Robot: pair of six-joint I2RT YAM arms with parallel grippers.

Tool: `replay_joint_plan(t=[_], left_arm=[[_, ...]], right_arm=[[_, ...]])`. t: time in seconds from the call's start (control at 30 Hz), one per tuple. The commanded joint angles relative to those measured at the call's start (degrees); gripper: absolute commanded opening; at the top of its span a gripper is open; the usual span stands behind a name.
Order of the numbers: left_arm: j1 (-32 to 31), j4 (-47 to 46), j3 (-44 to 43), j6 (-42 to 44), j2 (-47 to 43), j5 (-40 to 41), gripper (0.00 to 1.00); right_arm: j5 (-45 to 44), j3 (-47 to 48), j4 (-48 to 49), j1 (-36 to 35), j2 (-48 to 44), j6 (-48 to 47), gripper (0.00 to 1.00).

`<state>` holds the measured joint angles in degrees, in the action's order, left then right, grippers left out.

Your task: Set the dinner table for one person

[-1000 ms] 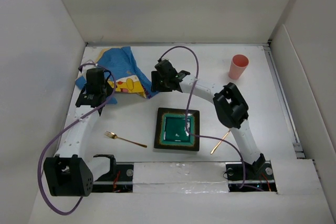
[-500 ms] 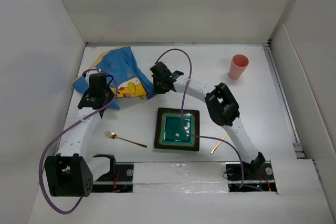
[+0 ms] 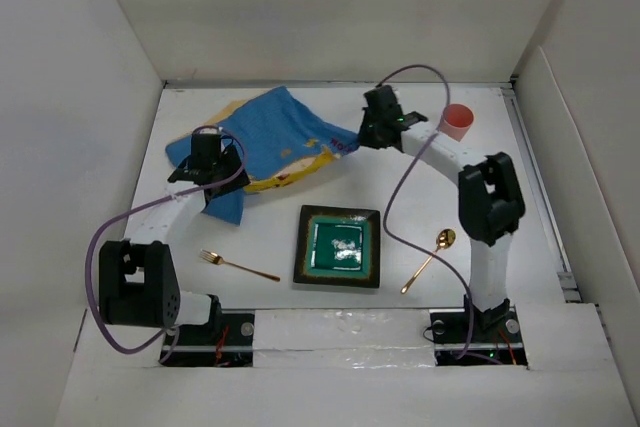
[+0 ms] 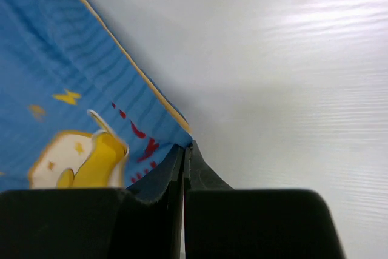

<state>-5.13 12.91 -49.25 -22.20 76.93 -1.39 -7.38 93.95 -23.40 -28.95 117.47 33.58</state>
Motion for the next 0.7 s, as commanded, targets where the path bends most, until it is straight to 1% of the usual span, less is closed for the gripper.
replay_joint_plan(t=[0.0, 0.03, 0.07, 0.13, 0.17, 0.2, 0.27, 0.37, 0.47, 0.5, 0.53, 0.57, 0.63, 0.67], left_arm=[[-0.15, 0.02, -2.26, 1.81, -2.39, -2.66, 0.57], [-0.15, -0.07, -2.08, 1.46, -3.61, -2.31, 0.61], [-0.15, 0.1, -1.55, 0.67, -4.06, -0.82, 0.63], [-0.15, 0.54, -1.28, -0.04, -3.8, 0.85, 0.63], [-0.15, 1.58, -1.28, -0.39, -2.23, 3.12, 0.62], [-0.15, 2.29, -1.72, -0.74, -1.0, 4.02, 0.61], [-0.15, 2.56, -1.98, -1.53, 2.77, 5.42, 0.6], [-0.15, 1.25, -2.42, -2.5, 6.73, 5.0, 0.6], [-0.15, 0.02, -4.79, -2.5, 12.97, 4.2, 0.59], [-0.15, -0.07, -6.97, -2.5, 17.08, 4.11, 0.57], [-0.15, 0.19, -8.3, -2.33, 19.21, 4.11, 0.52], [-0.15, 0.36, -9.79, -1.89, 21.23, 3.76, 0.41], [-0.15, 0.01, -13.84, -1.8, 26.05, 3.59, 0.16], [-0.15, 0.1, -15.42, -1.97, 27.39, 3.67, 0.0]], right_arm=[[-2.9, -7.69, 5.11, 3.98, -9.61, -2.38, 0.0], [-2.91, -9.91, 5.99, 4.86, -11.11, -2.47, 0.0], [-2.91, -14.37, 6.34, 6.35, -13.82, -2.21, 0.0], [-1.86, -18.52, 8.35, 7.06, -16.38, -1.77, 0.0], [-1.59, -20.37, 8.63, 7.85, -17.44, -1.59, 0.0], [-1.68, -23.26, 8.89, 7.86, -19.28, -1.5, 0.0], [-1.76, -25.65, 9.51, 8.38, -20.87, -1.5, 0.0], [-1.15, -29.43, 10.47, 8.91, -22.81, -1.5, 0.0], [0.34, -31.45, 11.18, 9.44, -23.95, -1.33, 0.0], [0.43, -31.81, 11.18, 9.44, -24.3, -1.41, 0.0], [0.61, -32.07, 11.27, 9.44, -24.65, -1.33, 0.0], [0.87, -32.69, 11.36, 9.44, -25.44, -1.33, 0.0], [1.83, -33.39, 11.71, 9.44, -26.15, -1.41, 0.0], [2.01, -33.74, 11.71, 9.44, -26.67, -1.33, 0.0]])
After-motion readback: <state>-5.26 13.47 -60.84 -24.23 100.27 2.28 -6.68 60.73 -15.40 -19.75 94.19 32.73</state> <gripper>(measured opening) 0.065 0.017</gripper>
